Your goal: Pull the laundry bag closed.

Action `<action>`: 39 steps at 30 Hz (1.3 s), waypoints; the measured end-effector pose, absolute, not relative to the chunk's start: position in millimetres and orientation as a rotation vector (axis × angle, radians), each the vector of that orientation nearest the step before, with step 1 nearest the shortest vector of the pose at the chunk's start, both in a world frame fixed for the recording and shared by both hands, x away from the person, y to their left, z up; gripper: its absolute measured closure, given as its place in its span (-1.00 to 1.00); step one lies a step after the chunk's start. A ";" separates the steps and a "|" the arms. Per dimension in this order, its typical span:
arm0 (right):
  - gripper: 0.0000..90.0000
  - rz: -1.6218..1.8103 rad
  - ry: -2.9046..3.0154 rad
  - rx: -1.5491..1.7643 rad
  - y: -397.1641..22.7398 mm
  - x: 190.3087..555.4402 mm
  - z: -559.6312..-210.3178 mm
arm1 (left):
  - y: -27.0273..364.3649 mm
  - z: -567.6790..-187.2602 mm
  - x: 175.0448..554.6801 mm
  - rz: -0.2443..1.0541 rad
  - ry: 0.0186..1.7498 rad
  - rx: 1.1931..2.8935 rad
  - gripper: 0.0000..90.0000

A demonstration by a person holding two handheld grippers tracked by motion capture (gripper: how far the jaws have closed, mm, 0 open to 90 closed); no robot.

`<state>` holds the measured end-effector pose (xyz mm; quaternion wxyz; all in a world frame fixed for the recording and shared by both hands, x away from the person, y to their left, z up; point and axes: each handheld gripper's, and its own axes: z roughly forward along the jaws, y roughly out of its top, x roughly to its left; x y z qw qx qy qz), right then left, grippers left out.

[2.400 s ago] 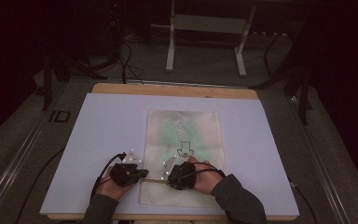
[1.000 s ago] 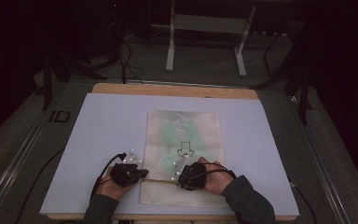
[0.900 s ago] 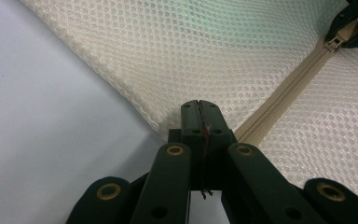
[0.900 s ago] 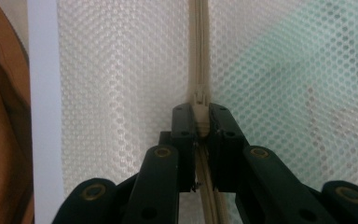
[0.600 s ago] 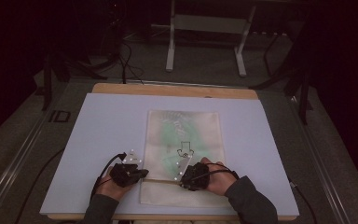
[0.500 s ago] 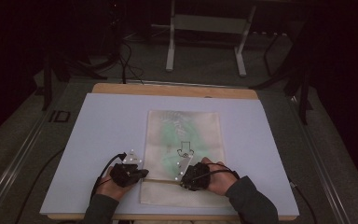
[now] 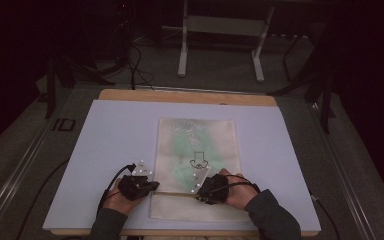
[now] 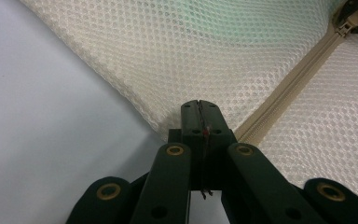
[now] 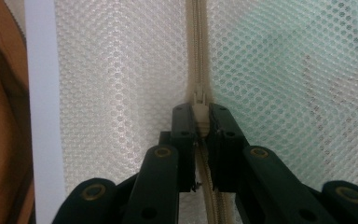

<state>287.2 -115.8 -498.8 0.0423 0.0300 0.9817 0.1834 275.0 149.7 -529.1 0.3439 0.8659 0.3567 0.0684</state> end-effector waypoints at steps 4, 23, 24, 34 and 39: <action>0.83 0.562 3.004 0.087 -118.8 287.6 -499.0 | 149.7 -529.1 275.0 0.179 0.925 2.251 0.99; 0.84 0.548 2.993 0.095 -126.8 286.2 -496.6 | 149.1 -528.7 274.7 0.184 0.928 2.254 0.99; 0.84 0.547 2.991 0.097 -127.4 286.0 -496.5 | 148.9 -528.6 274.6 0.184 0.928 2.256 0.99; 0.84 0.548 2.994 0.104 -133.2 286.2 -494.4 | 148.9 -528.7 274.5 0.186 0.927 2.256 0.99; 0.83 0.565 2.993 0.124 -137.1 287.0 -495.7 | 149.2 -528.9 274.5 0.184 0.927 2.253 0.99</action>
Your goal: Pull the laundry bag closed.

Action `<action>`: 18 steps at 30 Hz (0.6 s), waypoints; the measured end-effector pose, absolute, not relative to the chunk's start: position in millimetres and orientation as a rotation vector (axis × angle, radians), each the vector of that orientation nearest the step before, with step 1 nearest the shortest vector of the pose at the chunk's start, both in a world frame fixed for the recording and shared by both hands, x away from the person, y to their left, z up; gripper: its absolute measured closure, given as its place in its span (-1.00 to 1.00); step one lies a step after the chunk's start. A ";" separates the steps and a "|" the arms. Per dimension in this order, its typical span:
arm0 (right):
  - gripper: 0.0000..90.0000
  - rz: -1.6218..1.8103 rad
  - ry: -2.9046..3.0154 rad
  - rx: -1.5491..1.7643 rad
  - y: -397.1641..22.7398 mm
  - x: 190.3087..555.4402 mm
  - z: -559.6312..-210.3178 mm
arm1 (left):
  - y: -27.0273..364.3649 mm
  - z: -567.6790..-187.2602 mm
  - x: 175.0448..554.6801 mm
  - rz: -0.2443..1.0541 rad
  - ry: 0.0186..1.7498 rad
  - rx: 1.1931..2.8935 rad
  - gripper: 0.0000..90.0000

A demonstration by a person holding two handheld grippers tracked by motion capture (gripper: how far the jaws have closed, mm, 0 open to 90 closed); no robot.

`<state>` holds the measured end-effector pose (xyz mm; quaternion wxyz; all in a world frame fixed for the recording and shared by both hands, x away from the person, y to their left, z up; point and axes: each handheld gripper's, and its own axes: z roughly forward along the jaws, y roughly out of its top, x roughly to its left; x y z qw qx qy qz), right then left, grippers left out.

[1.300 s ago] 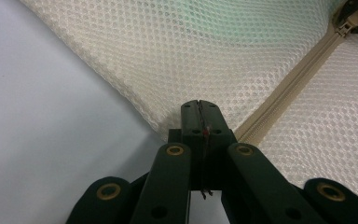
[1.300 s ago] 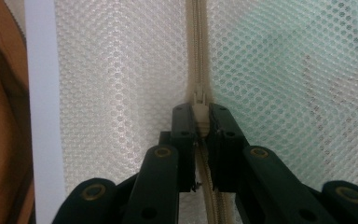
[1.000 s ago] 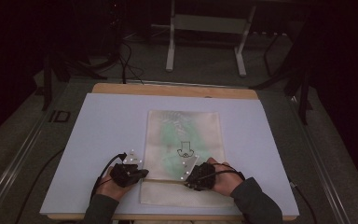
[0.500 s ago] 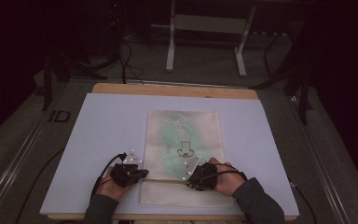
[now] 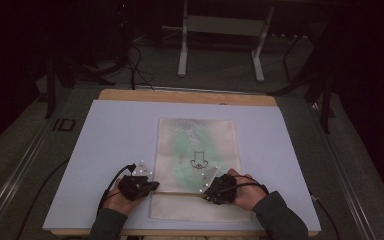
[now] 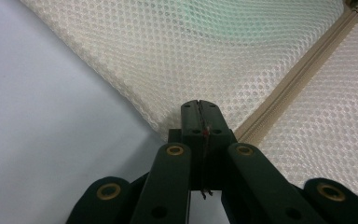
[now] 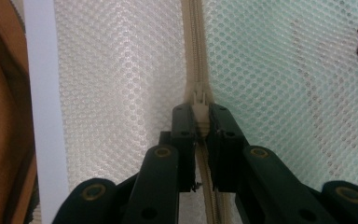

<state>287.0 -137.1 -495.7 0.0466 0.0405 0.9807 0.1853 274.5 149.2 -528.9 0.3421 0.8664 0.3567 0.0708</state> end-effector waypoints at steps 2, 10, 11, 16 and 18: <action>0.84 0.557 2.995 0.134 -139.3 287.0 -496.3 | 149.3 -528.8 274.6 0.185 0.927 2.255 0.99; 0.83 0.572 2.992 0.158 -148.7 287.1 -497.8 | 149.4 -529.1 274.7 0.182 0.929 2.250 0.99; 0.84 0.580 2.994 0.169 -149.5 286.8 -497.8 | 149.4 -529.1 274.7 0.183 0.928 2.250 0.99; 0.83 0.579 2.992 0.176 -153.1 287.0 -498.1 | 149.4 -529.1 274.7 0.183 0.927 2.251 0.99; 0.83 0.589 2.991 0.178 -154.7 287.3 -497.6 | 149.4 -529.1 274.6 0.184 0.926 2.252 0.99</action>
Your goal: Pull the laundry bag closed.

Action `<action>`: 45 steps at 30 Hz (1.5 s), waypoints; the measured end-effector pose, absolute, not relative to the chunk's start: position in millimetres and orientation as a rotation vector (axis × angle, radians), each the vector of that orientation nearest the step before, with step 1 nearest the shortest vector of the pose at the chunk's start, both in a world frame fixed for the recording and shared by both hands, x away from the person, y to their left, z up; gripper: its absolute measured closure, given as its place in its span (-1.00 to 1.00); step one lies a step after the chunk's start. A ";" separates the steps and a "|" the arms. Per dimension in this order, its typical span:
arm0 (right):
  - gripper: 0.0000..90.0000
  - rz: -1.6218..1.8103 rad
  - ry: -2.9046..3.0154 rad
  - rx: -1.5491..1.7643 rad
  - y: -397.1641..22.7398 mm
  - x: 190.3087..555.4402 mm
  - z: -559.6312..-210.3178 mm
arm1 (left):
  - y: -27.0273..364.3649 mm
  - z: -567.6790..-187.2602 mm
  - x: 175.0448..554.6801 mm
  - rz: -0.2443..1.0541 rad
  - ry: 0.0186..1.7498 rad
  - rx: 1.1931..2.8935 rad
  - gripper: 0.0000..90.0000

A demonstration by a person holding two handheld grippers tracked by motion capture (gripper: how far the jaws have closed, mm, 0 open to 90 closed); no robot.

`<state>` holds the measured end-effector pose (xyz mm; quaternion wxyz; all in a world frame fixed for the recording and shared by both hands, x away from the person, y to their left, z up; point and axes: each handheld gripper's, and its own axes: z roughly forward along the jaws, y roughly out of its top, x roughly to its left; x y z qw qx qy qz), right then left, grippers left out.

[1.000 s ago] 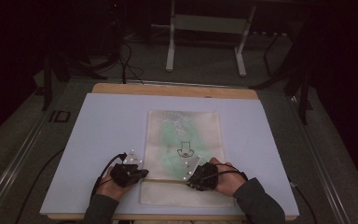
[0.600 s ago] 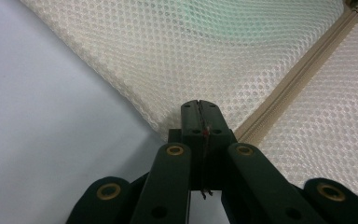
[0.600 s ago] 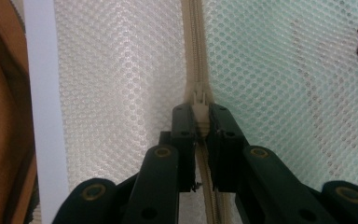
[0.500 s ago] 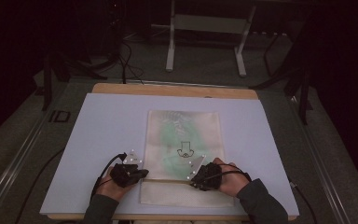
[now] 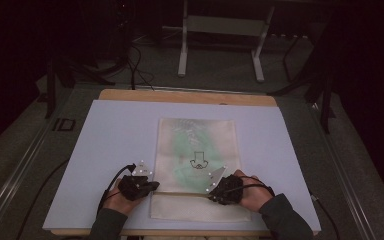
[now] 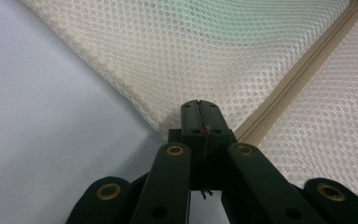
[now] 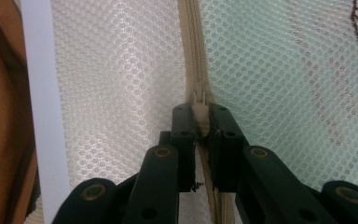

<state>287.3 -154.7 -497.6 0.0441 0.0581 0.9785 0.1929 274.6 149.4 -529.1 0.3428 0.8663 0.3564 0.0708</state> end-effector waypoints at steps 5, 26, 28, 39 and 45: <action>0.83 0.582 2.992 0.188 -158.1 287.4 -497.9 | 149.5 -529.1 274.7 0.183 0.928 2.251 0.99; 0.83 0.568 2.994 0.185 -161.9 287.3 -495.9 | 148.9 -528.8 274.4 0.186 0.931 2.254 0.99; 0.83 0.565 2.992 0.180 -162.2 287.2 -495.3 | 148.8 -528.7 274.3 0.187 0.931 2.255 0.99; 0.83 0.573 2.997 0.189 -165.4 287.5 -494.2 | 148.4 -528.7 274.0 0.191 0.931 2.254 0.99; 0.83 0.562 2.994 0.194 -169.0 287.7 -492.9 | 148.3 -528.7 274.0 0.192 0.929 2.256 0.99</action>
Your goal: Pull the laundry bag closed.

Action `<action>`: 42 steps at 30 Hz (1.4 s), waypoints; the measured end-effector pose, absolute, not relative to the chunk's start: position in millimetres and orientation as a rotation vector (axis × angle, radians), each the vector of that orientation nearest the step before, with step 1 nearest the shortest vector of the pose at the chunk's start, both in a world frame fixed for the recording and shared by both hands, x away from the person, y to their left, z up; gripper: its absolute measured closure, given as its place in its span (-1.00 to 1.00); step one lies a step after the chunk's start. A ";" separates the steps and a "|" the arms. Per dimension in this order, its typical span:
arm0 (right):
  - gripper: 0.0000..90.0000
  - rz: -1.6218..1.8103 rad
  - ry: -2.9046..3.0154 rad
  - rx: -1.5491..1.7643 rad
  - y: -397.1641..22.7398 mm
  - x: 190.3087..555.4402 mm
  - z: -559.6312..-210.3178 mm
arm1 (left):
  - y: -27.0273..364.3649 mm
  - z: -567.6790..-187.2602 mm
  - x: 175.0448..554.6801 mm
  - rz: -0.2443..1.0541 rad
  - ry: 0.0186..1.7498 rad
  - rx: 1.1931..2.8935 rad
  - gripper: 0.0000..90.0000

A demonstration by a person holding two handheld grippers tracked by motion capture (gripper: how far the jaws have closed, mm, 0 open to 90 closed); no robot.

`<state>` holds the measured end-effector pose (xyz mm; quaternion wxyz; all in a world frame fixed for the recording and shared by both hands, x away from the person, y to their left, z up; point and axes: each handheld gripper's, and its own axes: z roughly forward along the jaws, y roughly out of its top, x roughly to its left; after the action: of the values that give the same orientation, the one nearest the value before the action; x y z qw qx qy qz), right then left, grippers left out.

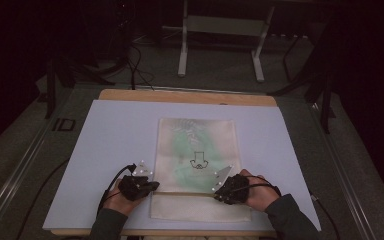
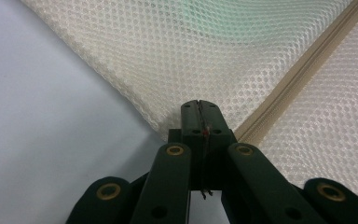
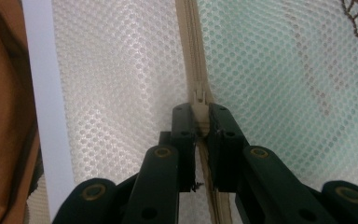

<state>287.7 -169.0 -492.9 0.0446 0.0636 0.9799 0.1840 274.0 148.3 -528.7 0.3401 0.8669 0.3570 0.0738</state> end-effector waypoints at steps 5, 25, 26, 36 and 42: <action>0.84 0.576 2.993 0.204 -172.6 287.9 -491.7 | 148.0 -528.6 273.9 0.193 0.929 2.256 0.99; 0.83 0.560 2.991 0.228 -183.4 287.6 -490.3 | 148.0 -528.6 274.1 0.192 0.928 2.257 0.99; 0.83 0.562 2.992 0.227 -183.5 287.8 -490.5 | 148.0 -528.6 274.0 0.193 0.928 2.257 0.99; 0.83 0.561 2.994 0.236 -184.7 287.3 -488.7 | 147.9 -528.5 274.1 0.192 0.927 2.259 0.99; 0.83 0.566 2.994 0.238 -185.5 287.8 -488.8 | 147.7 -528.5 273.9 0.194 0.928 2.259 0.99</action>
<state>287.8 -185.5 -488.8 0.0427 0.0776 0.9788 0.1849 273.9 147.7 -528.5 0.3390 0.8675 0.3563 0.0747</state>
